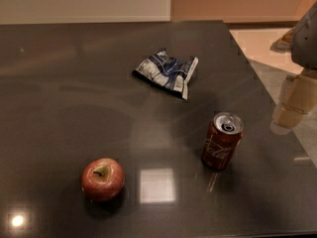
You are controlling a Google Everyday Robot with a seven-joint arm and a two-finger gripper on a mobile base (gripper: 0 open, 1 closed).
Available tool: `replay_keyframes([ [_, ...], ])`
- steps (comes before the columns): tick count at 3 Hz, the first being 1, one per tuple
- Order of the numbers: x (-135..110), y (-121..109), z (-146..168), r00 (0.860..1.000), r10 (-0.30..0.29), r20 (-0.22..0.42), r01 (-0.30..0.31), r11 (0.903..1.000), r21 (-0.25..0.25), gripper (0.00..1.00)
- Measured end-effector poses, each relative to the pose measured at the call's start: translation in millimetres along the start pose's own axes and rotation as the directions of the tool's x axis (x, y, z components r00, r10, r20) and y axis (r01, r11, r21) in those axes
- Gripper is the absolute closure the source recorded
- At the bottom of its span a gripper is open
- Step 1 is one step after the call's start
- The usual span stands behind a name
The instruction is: Move coke can near apple
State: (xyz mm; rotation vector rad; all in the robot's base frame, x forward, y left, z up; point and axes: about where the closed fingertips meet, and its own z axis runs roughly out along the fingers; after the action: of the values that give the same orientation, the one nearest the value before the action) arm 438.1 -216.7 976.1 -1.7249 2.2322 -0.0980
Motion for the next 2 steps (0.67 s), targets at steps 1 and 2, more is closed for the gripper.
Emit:
replay_keyframes([
  [1,0.0,0.0,0.0,1.000,0.000,0.000,0.000,1.0000,0.000,0.00],
  [2,-8.2,2.8,6.0,0.998,-0.003,0.066,0.004,0.9999,-0.013,0.00],
])
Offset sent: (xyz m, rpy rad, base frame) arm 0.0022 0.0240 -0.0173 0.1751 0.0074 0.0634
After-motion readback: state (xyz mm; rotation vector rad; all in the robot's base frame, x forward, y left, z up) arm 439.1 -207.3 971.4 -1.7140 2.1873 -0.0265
